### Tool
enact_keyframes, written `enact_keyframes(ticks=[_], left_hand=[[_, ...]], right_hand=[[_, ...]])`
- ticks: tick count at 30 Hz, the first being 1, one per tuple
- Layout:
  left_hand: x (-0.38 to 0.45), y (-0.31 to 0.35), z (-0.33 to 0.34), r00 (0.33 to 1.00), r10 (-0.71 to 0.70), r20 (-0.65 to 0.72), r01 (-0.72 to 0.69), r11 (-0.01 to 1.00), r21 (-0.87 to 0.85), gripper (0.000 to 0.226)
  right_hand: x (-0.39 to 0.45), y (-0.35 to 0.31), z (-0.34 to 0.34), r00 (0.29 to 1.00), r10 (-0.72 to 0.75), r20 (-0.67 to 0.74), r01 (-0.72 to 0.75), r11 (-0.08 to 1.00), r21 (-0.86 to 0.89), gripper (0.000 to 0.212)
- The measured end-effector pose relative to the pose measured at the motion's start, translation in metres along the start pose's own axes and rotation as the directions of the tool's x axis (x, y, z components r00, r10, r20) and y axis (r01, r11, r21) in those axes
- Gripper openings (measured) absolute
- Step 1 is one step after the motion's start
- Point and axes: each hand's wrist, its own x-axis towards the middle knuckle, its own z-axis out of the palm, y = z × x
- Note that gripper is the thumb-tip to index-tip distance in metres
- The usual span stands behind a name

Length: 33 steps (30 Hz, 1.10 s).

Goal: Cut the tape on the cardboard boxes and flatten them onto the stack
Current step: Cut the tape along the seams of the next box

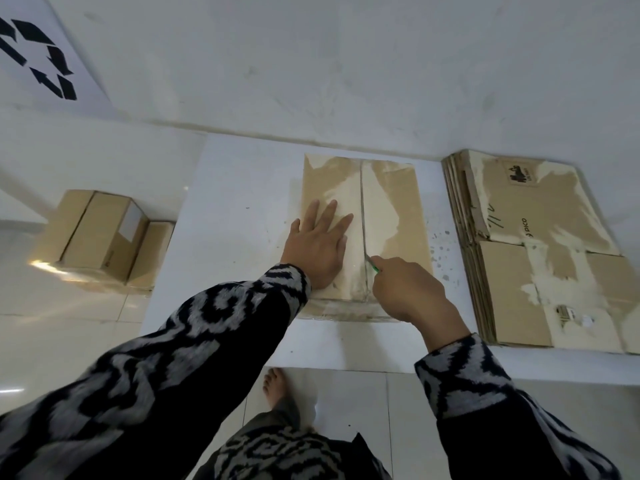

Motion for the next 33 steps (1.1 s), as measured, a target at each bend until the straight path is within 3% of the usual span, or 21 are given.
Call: enact_keyframes(ticks=[18, 33], left_hand=[[-0.001, 0.002, -0.001, 1.000, -0.002, 0.024, 0.002, 1.000, 0.006, 0.051], [-0.003, 0.002, -0.002, 1.000, 0.001, 0.028, -0.003, 0.998, 0.061, 0.051]], right_hand=[[-0.035, 0.006, 0.035, 0.999, 0.004, -0.038, -0.006, 0.998, -0.067, 0.055], [-0.065, 0.003, 0.066, 0.988, 0.103, -0.118, -0.099, 0.994, 0.045, 0.067]])
